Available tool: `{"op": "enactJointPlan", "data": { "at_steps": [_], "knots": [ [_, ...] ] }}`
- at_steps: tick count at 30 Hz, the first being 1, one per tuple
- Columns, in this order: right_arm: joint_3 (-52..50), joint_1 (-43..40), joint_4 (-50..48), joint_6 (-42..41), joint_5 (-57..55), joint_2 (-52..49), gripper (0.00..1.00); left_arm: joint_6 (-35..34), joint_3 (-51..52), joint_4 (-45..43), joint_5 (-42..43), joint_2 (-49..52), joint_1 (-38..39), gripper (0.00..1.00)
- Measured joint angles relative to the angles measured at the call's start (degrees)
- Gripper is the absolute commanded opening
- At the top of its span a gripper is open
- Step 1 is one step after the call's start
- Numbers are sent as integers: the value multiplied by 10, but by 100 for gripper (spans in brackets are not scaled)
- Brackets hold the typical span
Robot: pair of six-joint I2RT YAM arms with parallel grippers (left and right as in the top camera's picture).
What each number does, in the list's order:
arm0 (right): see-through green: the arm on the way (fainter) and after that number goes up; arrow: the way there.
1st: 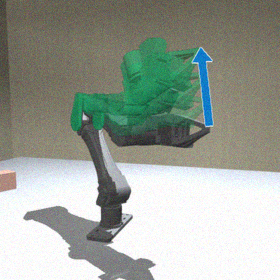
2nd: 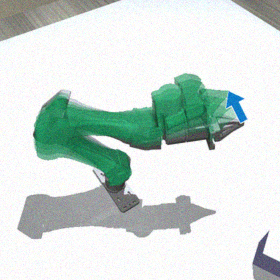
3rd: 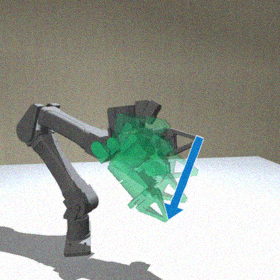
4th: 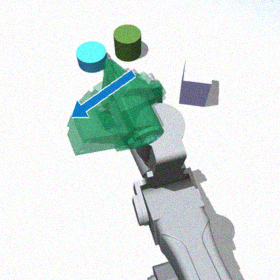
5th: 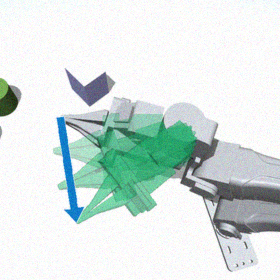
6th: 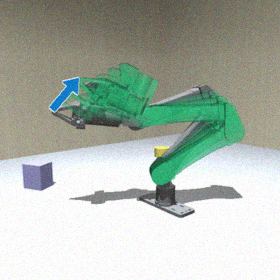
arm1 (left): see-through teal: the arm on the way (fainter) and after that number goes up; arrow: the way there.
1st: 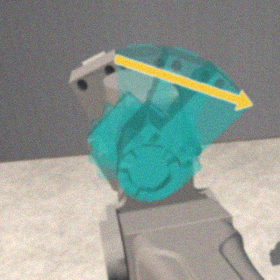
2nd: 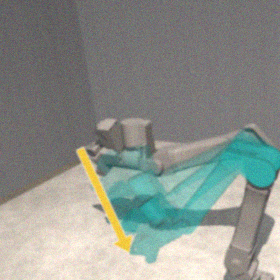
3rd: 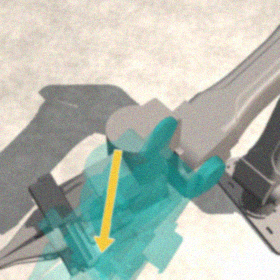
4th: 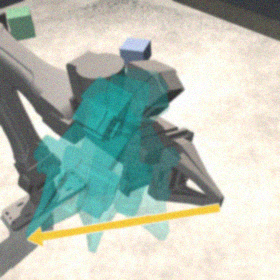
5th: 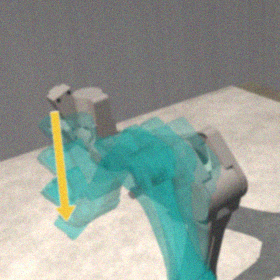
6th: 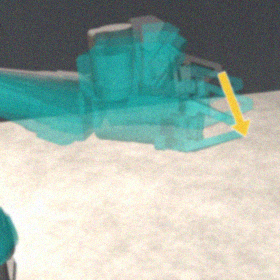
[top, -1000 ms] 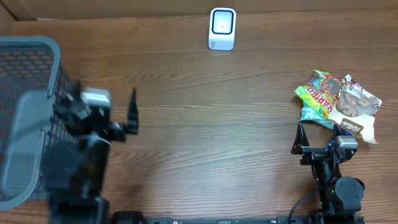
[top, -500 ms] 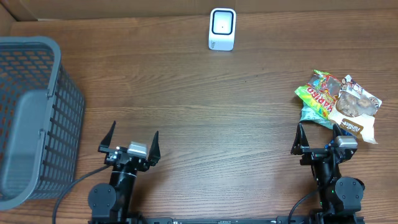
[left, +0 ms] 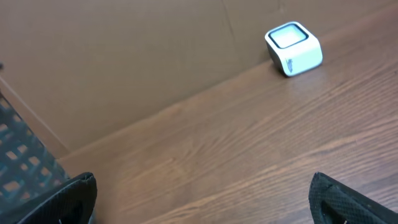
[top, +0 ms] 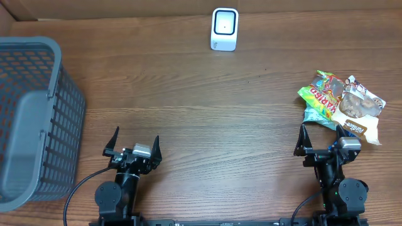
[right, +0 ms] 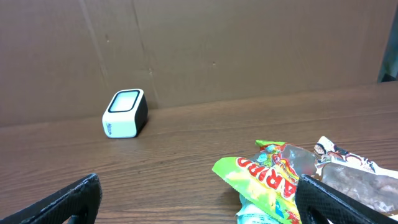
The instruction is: Scan the item barcode
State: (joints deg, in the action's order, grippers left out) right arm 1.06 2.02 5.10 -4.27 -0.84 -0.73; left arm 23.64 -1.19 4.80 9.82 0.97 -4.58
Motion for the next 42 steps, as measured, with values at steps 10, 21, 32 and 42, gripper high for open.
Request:
{"op": "enactJointPlan", "data": {
  "at_steps": [10, 21, 32, 42],
  "knots": [
    [0, 0, 0, 0, 0, 0, 100, -10, 1, -3, -2, -1, -7, 100],
    [0, 0, 0, 0, 0, 0, 100, -10, 1, -3, -2, -1, -7, 100],
    [0, 0, 0, 0, 0, 0, 100, -10, 1, -3, -2, -1, -7, 100],
    [0, 0, 0, 0, 0, 0, 100, -10, 1, -3, -2, -1, -7, 100]
  ]
}}
